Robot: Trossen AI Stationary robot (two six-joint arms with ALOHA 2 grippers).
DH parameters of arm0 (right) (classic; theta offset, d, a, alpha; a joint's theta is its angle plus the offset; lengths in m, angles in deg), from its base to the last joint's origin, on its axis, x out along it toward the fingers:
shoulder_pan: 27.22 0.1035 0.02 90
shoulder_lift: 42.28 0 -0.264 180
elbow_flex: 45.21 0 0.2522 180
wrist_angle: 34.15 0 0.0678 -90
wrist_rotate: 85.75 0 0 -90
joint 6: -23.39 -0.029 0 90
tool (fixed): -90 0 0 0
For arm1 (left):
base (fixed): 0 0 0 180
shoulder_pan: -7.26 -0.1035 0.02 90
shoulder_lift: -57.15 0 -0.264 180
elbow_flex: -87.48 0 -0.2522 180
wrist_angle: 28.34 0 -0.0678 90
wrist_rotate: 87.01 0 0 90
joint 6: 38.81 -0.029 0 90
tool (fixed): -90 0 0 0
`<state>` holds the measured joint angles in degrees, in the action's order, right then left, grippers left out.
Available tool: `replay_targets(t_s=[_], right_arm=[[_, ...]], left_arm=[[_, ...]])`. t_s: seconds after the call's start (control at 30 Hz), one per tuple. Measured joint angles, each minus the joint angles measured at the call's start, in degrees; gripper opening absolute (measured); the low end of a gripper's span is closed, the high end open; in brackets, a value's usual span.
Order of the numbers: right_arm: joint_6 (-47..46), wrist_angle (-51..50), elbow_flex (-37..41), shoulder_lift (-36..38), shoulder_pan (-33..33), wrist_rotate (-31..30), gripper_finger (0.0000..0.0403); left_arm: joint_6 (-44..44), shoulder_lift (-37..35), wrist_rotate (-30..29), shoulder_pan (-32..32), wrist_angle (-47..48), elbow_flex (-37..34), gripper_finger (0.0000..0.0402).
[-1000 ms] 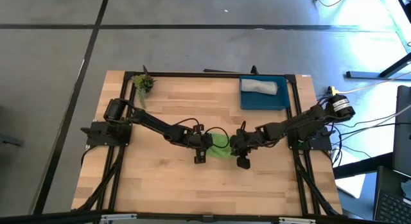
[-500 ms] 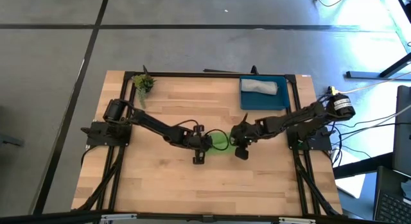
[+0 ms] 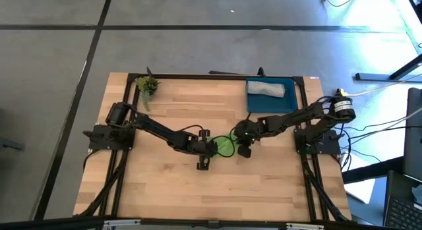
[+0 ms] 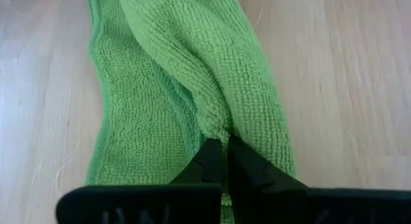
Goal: Roll microfiber towels into tight, uniform cylinder then place into a basket
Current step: Roll the green micro fiber cloth
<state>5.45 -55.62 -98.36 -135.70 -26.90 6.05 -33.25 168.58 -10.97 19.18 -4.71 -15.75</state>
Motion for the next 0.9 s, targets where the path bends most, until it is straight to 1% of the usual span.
replay_targets(t_s=[0.23,0.53,0.8,0.9], right_arm=[[0.2,-0.2,0.0,-0.3,-0.5,0.6,0.0012],[0.4,-0.5,0.1,-0.4,-0.6,1.1,0.0012],[0.5,-0.5,0.2,-0.5,-0.6,1.2,0.0012],[0.5,-0.4,0.2,-0.5,-0.6,1.2,0.0012]], left_arm=[[0.1,0.0,-2.0,0.8,0.1,0.0,0.0000],[2.3,-2.2,-5.9,1.0,4.7,-0.2,0.0000],[3.1,-2.0,-6.0,0.8,4.8,-0.2,0.0000],[4.7,-2.0,-6.4,0.8,4.6,-0.2,0.0001]])
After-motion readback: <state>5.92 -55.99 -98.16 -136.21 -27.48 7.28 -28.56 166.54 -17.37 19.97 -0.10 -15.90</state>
